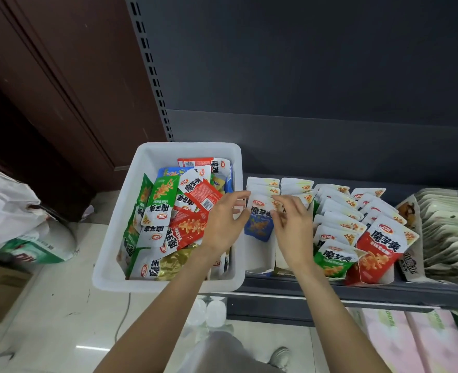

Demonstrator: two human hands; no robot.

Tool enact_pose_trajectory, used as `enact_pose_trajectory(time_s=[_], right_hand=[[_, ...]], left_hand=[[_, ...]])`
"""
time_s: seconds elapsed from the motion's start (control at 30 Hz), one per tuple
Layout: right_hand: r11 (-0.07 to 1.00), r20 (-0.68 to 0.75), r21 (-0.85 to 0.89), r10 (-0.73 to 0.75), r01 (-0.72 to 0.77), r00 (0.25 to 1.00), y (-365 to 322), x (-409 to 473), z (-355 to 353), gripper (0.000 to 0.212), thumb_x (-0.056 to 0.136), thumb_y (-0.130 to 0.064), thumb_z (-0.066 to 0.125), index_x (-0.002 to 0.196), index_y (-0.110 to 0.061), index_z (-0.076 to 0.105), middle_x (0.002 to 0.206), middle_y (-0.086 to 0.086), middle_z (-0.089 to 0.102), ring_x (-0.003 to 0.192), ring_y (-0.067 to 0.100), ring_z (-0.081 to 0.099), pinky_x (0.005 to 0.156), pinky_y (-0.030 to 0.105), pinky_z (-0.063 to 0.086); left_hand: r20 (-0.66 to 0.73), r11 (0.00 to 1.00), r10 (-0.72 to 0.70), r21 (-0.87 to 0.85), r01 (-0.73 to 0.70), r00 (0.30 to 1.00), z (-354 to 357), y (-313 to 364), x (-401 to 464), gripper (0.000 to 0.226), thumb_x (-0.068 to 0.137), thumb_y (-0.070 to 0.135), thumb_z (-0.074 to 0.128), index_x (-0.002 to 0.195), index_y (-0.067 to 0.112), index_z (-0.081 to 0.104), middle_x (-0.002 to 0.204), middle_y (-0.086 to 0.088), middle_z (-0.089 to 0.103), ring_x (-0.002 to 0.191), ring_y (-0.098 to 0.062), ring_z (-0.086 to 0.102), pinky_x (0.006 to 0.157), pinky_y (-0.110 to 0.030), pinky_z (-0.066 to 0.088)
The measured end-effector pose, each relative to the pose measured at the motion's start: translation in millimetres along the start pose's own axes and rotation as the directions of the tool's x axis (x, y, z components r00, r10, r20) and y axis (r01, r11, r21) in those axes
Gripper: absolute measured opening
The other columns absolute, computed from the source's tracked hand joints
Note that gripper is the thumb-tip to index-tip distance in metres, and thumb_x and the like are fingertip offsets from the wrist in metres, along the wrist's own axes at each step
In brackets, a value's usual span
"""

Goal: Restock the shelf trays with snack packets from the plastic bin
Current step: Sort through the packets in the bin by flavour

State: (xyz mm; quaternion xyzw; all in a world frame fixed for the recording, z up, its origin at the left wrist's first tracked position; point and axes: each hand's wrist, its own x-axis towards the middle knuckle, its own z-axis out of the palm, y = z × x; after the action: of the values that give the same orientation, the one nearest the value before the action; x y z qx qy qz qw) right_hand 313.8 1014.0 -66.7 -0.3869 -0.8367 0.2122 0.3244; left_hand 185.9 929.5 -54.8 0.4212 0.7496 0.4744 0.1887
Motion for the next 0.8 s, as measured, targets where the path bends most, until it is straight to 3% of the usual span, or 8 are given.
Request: enact_pose_trajectory(time_s=[0.07,0.13,0.23,0.3,0.4,0.57,0.67,0.8], right_hand=[[0.999,-0.035,-0.02,-0.039,0.038,0.999,0,-4,-1,0.031,0.088,-0.009,0.061,0.119,-0.009,0.062,0.12,0.007,0.054,0.105,0.021,0.056,0.084,0.037,0.056],[0.994,-0.109,-0.064,-0.099,0.093,0.989,-5,-7,-6,0.029,0.088,-0.012,0.06,0.116,-0.008,0.064,0.119,0.009,0.054,0.109,0.024,0.053,0.086,0.03,0.051],[0.978,-0.132,-0.058,-0.207,0.201,0.969,-27,-5,-8,0.027,0.09,-0.022,0.05,0.106,-0.01,0.068,0.113,0.008,0.059,0.106,0.022,0.05,0.085,0.021,0.039],[0.966,-0.043,0.01,-0.256,0.257,0.966,-45,-1,0,0.032,0.09,-0.027,0.044,0.104,-0.011,0.068,0.111,0.006,0.06,0.106,0.018,0.049,0.086,0.017,0.038],[0.955,0.231,0.031,-0.293,0.294,0.928,-74,8,22,0.029,0.094,-0.024,0.049,0.118,-0.014,0.063,0.122,0.004,0.057,0.116,0.015,0.048,0.093,0.028,0.045],[0.909,0.613,-0.048,-0.301,0.415,0.73,-96,21,84,0.053,0.097,-0.024,0.048,0.147,-0.014,0.031,0.152,0.004,0.031,0.141,0.019,0.025,0.118,0.033,0.014],[0.88,0.743,-0.191,-0.16,0.435,0.65,-92,25,116,0.07,0.095,-0.037,0.051,0.151,-0.014,0.016,0.158,0.009,0.011,0.146,0.028,0.008,0.12,0.042,0.008],[0.894,0.807,-0.245,-0.027,0.376,0.59,-85,24,129,0.075,0.095,-0.047,0.047,0.152,-0.017,0.01,0.16,0.007,-0.002,0.146,0.031,-0.004,0.117,0.045,0.003]], left_hand=[[-0.021,0.999,-0.001,0.047,0.002,1.0,-7,-4,-6,0.033,0.092,0.015,0.058,0.124,0.024,0.057,0.12,0.007,0.058,0.101,0.0,0.054,0.08,-0.006,0.044],[-0.099,0.991,0.043,0.131,-0.03,0.994,-22,-12,-13,0.033,0.091,0.015,0.059,0.122,0.024,0.058,0.118,0.01,0.059,0.098,0.001,0.054,0.082,-0.01,0.044],[-0.208,0.96,0.117,0.276,-0.057,0.971,-50,-36,-25,0.031,0.087,0.011,0.063,0.118,0.019,0.061,0.114,0.003,0.063,0.092,-0.01,0.061,0.078,-0.027,0.055],[-0.242,0.928,0.081,0.373,0.015,0.967,-67,-56,-29,0.033,0.086,0.012,0.065,0.118,0.015,0.06,0.113,-0.003,0.064,0.099,-0.019,0.06,0.08,-0.034,0.054],[-0.272,0.868,0.011,0.481,0.126,0.962,-84,-84,-27,0.041,0.086,0.022,0.066,0.123,0.01,0.055,0.118,-0.01,0.06,0.11,-0.027,0.054,0.089,-0.041,0.049],[-0.169,0.755,-0.256,0.58,0.305,0.952,-96,-105,-2,0.073,0.091,0.046,0.053,0.146,0.007,0.023,0.149,-0.014,0.031,0.138,-0.03,0.028,0.112,-0.041,0.025],[-0.084,0.683,-0.34,0.663,0.307,0.937,-96,-115,5,0.075,0.096,0.048,0.04,0.149,0.007,0.008,0.155,-0.013,0.017,0.143,-0.03,0.015,0.115,-0.039,0.017],[-0.01,0.614,-0.289,0.765,0.194,0.957,-101,-121,1,0.064,0.098,0.045,0.034,0.148,0.009,0.018,0.154,-0.011,0.024,0.142,-0.028,0.02,0.116,-0.038,0.021]])
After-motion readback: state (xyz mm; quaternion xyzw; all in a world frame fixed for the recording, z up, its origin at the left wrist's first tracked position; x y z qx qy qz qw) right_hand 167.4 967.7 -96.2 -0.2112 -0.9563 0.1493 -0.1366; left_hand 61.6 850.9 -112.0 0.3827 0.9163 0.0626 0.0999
